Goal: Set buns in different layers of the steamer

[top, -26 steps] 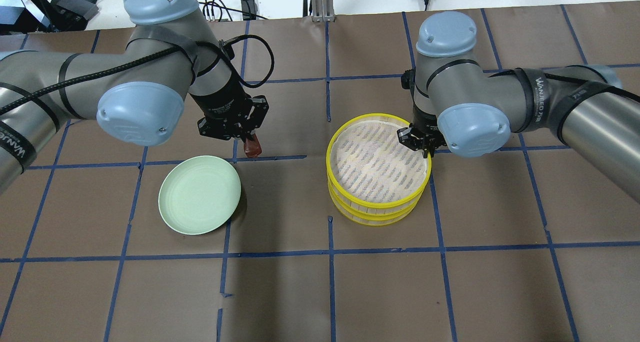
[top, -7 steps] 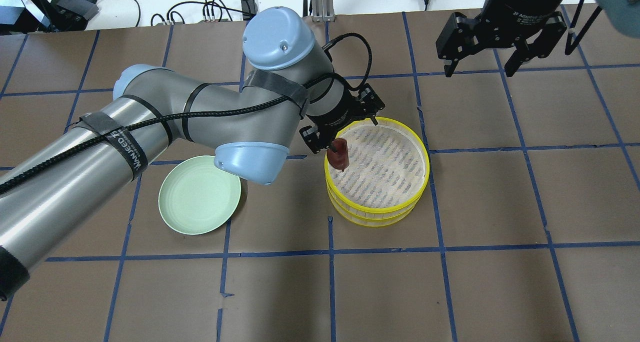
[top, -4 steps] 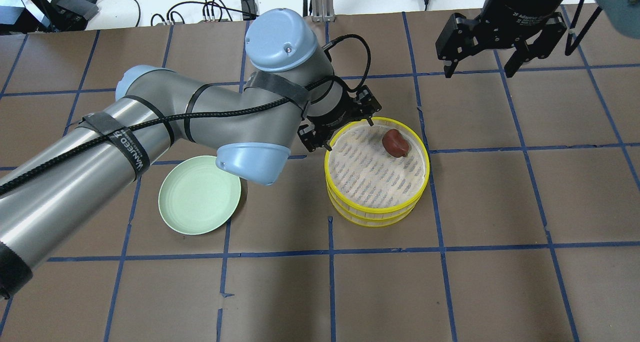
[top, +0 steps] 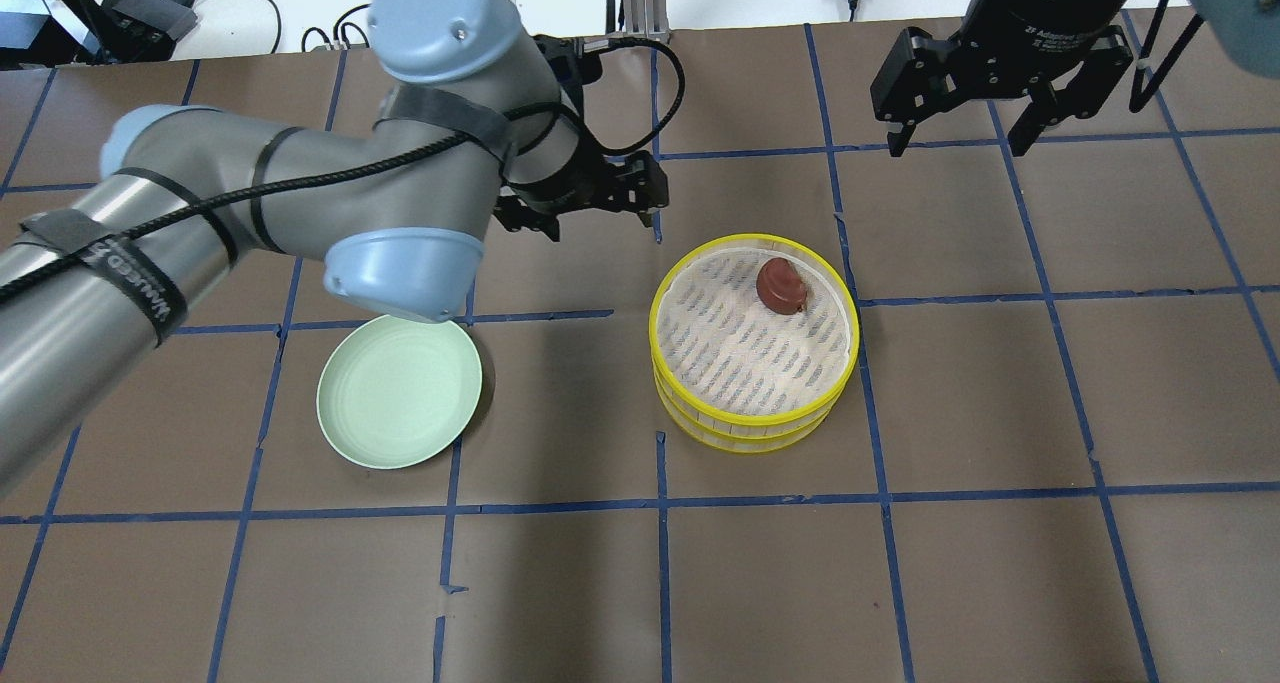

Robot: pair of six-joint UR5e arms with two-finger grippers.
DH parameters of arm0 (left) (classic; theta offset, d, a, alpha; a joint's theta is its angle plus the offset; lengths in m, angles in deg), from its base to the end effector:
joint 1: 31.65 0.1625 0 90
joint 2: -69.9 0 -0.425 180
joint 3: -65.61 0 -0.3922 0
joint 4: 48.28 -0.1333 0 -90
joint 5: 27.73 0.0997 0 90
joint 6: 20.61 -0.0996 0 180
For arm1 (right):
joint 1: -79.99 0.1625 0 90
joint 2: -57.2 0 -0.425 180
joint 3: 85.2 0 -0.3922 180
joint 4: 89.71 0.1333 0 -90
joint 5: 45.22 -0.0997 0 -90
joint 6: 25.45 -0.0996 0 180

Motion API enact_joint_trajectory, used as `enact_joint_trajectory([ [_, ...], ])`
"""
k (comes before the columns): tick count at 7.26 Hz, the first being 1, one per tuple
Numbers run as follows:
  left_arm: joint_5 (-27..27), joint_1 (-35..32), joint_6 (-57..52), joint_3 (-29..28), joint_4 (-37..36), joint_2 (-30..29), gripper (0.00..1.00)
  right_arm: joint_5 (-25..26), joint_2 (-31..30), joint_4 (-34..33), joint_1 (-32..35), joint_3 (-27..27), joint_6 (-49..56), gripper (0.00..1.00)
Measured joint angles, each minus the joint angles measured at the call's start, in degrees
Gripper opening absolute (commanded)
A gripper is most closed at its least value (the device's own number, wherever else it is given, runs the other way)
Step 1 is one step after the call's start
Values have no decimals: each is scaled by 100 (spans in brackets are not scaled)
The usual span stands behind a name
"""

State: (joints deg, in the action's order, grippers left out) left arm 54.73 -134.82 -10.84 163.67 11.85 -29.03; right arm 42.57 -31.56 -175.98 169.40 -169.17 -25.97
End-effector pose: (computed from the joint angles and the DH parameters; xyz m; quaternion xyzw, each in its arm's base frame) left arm -0.2702 -0.5122 0.3937 -0.0368 -0.9909 0.0967 0.0863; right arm 0.1320 -0.5029 0.5225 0.0095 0.9997 -0.0093 0.0193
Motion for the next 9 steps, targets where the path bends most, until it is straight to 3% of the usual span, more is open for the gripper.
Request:
enact_joint_trajectory([
  [2,42,939,-1399,-56,975,654,100,8,5,157,53,29,-94,100],
  [5,352,1583,-1634,-640,3007,1083,100,52,57,146,490,44,-511,100],
  [9,814,1645,-1623,-717,3483,1189,100,393,108,106,454,-6,-280,100],
])
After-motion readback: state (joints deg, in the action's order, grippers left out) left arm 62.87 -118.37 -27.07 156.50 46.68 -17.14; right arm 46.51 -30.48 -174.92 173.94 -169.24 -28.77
